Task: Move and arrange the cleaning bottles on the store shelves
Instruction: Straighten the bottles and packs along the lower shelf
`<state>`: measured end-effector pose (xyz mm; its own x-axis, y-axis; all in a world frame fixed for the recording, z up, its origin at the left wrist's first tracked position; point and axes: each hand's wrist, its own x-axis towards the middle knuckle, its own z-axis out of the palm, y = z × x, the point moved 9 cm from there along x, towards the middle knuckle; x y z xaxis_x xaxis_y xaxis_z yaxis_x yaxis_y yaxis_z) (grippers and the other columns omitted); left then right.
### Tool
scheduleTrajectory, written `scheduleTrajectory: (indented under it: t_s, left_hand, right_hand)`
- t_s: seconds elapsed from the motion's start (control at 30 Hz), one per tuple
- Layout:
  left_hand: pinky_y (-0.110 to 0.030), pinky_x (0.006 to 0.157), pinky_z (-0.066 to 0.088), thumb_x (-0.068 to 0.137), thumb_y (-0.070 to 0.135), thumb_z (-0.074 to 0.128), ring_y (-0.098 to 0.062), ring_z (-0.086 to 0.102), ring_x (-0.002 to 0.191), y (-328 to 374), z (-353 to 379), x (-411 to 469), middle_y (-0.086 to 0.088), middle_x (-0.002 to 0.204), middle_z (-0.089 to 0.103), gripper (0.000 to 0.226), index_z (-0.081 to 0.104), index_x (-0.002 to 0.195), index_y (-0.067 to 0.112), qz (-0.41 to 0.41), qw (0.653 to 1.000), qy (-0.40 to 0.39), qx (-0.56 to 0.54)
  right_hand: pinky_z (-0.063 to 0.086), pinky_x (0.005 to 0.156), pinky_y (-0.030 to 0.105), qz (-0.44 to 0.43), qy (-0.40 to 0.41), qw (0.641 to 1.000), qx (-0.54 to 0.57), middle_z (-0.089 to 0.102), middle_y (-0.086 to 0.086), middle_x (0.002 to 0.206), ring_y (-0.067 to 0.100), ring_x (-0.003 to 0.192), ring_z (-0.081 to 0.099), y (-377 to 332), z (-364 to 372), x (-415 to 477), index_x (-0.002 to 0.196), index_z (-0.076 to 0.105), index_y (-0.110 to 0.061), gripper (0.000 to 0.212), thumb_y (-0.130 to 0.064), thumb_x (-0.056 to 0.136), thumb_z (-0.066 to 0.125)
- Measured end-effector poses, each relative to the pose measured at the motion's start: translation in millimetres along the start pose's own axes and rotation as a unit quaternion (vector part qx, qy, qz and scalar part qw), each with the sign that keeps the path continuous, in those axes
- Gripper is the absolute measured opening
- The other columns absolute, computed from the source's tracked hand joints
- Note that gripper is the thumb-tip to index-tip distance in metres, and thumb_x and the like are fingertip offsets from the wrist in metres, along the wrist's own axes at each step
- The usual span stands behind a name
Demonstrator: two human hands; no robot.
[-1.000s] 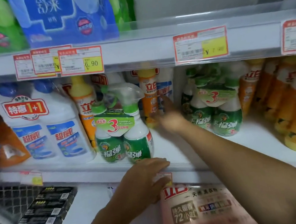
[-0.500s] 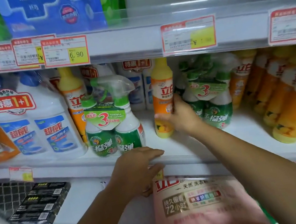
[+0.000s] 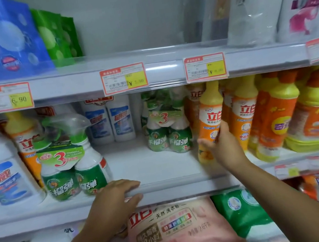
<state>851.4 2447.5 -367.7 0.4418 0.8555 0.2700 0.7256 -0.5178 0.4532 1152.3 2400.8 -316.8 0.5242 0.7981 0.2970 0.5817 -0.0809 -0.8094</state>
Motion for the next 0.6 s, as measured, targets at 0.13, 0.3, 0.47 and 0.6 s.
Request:
scheduleTrajectory:
  t_s: [0.13,0.3,0.47,0.6]
  left_hand:
    - [-0.024,0.088,0.04,0.076,0.049,0.059,-0.002,0.05,0.099,4,12,8,0.021,0.108,0.061,0.039,0.064,0.112,0.035,0.014,1.0,-0.013,0.001]
    - [-0.023,0.086,0.041,0.07,0.05,0.055,-0.005,0.055,0.099,3,14,14,0.027,0.098,0.058,0.039,0.068,0.104,0.035,0.024,1.0,-0.008,-0.016]
    - [-0.023,0.087,0.042,0.067,0.062,0.046,-0.002,0.054,0.097,0,13,16,0.029,0.098,0.058,0.049,0.07,0.1,0.035,0.032,0.999,0.003,-0.02]
    - [-0.016,0.084,0.037,0.069,0.062,0.047,-0.003,0.054,0.097,-1,15,17,0.031,0.098,0.057,0.047,0.07,0.1,0.035,0.04,0.999,0.005,-0.008]
  right_hand:
    - [0.043,0.079,0.032,0.011,0.038,0.999,-0.002,0.063,0.011,0.118,0.033,0.107,0.06,13,0,21,0.127,0.041,-0.012,0.058,-0.027,0.081,0.073]
    - [0.043,0.084,0.035,0.009,0.066,0.998,0.006,0.062,0.013,0.121,0.035,0.109,0.059,22,11,44,0.127,0.041,-0.011,0.057,-0.03,0.082,0.071]
    - [0.042,0.086,0.034,0.0,0.078,0.997,0.016,0.061,0.014,0.123,0.036,0.11,0.059,24,19,62,0.131,0.039,-0.011,0.058,-0.028,0.083,0.069]
    - [0.044,0.087,0.038,0.005,0.093,0.996,-0.001,0.061,0.015,0.124,0.038,0.11,0.058,28,22,69,0.134,0.036,-0.013,0.062,-0.033,0.084,0.066]
